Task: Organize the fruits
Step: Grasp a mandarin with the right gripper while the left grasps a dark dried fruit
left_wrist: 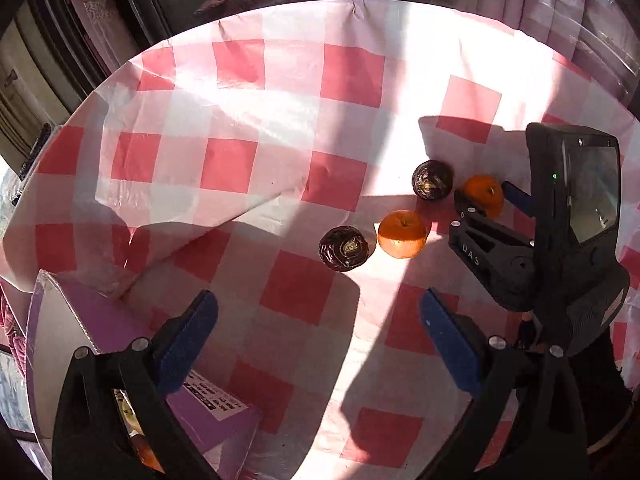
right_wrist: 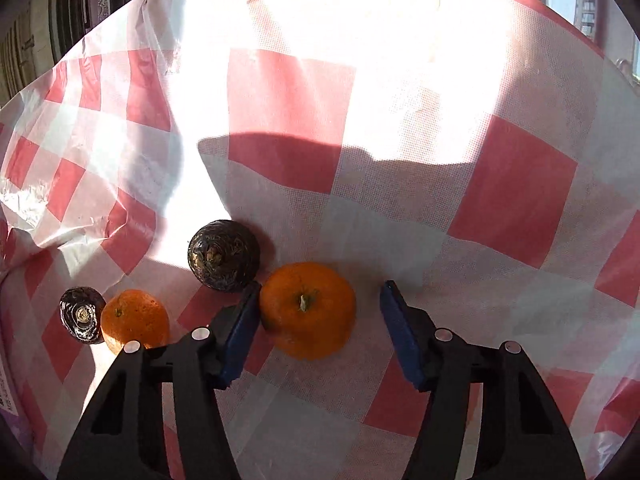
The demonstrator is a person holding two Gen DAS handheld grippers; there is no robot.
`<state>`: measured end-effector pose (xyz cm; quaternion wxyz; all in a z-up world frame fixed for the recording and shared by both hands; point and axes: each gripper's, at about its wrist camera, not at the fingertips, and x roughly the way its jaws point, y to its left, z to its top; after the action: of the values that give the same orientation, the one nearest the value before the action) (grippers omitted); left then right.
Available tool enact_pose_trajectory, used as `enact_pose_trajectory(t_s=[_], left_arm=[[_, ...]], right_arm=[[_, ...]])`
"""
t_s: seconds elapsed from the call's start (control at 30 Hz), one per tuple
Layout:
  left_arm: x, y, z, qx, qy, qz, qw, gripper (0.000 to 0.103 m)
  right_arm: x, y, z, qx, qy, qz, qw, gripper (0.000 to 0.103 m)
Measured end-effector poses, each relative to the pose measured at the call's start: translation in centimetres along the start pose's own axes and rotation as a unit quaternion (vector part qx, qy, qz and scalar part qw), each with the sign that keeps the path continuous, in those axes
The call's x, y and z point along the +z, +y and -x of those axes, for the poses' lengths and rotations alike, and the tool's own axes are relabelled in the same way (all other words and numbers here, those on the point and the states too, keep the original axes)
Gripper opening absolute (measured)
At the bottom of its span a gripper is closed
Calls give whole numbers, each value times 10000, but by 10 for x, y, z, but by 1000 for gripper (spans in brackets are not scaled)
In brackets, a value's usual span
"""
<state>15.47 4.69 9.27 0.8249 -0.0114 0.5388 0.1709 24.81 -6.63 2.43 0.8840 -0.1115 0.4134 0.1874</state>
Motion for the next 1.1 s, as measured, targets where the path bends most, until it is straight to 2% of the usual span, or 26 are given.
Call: enact_pose_trajectory(t_s=[0.07, 0.13, 0.17, 0.27, 0.33, 0.43, 0.6, 0.63, 0.67, 0.7, 0.77, 0.93, 1.0, 1.1], left_arm=[[3, -8, -17, 237, 173, -92, 9995, 101], [6, -11, -34, 409, 326, -102, 9986, 100], [7, -11, -43, 451, 397, -68, 9982, 96], [13, -9, -65, 372, 593, 18, 9975, 86], [16, -7, -75, 380, 627, 17, 9973, 83], [20, -5, -87, 96, 645, 70, 9978, 75], [22, -4, -93, -103, 420, -45, 9991, 70], [22, -1, -94, -292, 425, 33, 9987, 60], [21, 1, -95, -574, 435, 133, 9973, 43], [20, 2, -94, -660, 443, 184, 9967, 40], [17, 1, -92, -669, 484, 187, 9964, 40], [-6, -4, -78, -1034, 670, 160, 9923, 39], [-17, -10, -63, -1175, 596, 18, 9913, 39], [-38, -20, -40, -1471, 530, -206, 9875, 39]], right_arm=[[-2, -5, 2, 119, -20, -96, 9999, 44], [-5, -10, 4, 237, -26, -241, 9994, 44], [-6, -12, 5, 262, -24, -297, 9992, 44], [-10, -22, 7, 335, -21, -476, 9983, 44], [-11, -27, 7, 362, -21, -562, 9978, 44], [-13, -32, 8, 384, -5, -577, 9976, 44], [-12, -32, 6, 384, 31, -558, 9977, 44], [-12, -32, 6, 376, 42, -553, 9978, 45], [-11, -36, 7, 363, 51, -541, 9979, 45], [-11, -36, 7, 344, 63, -525, 9980, 45], [-11, -33, 5, 293, 85, -483, 9984, 45], [-5, -16, -3, 201, 137, -362, 9991, 44], [-10, -12, 2, 136, 238, -218, 9994, 44], [-30, -18, 23, 109, 321, -430, 9985, 44]])
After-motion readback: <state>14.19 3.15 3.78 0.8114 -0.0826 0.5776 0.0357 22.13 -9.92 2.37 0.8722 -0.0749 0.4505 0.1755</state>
